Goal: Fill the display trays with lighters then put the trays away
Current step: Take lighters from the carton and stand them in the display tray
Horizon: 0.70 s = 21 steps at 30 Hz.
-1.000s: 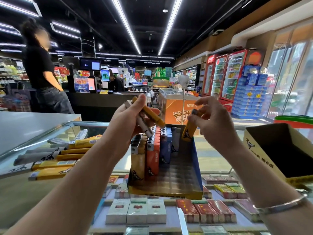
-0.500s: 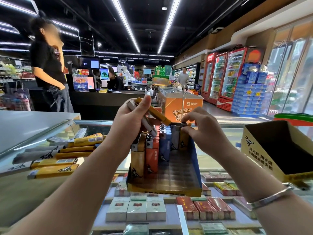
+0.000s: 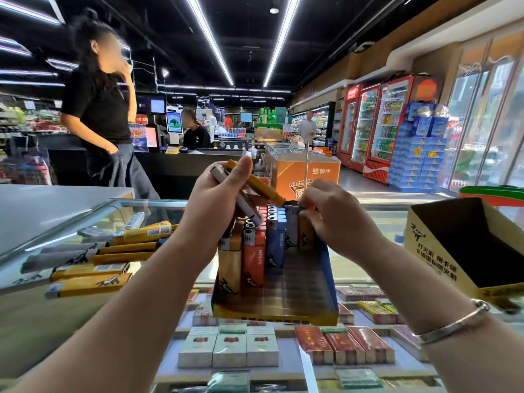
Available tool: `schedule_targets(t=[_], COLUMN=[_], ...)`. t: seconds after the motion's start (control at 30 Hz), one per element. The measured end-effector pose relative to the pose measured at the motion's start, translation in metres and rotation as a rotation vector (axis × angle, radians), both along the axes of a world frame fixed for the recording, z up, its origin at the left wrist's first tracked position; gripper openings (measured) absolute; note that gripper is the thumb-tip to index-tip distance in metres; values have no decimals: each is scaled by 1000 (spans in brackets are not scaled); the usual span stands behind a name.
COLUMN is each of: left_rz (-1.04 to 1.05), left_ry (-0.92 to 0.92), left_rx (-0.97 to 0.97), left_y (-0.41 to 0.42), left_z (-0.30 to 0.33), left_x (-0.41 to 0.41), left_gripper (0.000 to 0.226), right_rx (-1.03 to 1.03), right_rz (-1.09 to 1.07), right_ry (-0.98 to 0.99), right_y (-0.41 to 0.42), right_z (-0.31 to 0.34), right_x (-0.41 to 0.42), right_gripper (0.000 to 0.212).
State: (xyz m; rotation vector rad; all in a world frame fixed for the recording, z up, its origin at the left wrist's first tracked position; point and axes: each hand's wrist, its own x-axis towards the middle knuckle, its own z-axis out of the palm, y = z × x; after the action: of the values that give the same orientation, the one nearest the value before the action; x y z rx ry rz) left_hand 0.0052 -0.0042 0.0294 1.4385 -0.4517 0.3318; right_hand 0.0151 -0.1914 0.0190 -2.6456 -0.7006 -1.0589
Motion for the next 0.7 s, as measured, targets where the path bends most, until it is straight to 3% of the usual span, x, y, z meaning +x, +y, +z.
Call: schedule_targets(t=[0.23,0.47,0.57,0.7], left_rz=[14,17,13,-4], left_ry=[-5,-3,-6,1], left_rx=[-1,4,2,-5], left_y=[-1,-1,0,1], left_z=[0,0,0,0], left_x=[-2,-1,-2,-1], left_gripper=[49,39,33,42], right_rx=[-13,-9,86,176], right_rz=[-110,46,58,8], right_ry=[-29,54,87,81], right_y=[4,8,7,2], right_z=[1,-1,-1,2], right_x=[0,-8,-5,-4], right_gripper=[16,14,17,17])
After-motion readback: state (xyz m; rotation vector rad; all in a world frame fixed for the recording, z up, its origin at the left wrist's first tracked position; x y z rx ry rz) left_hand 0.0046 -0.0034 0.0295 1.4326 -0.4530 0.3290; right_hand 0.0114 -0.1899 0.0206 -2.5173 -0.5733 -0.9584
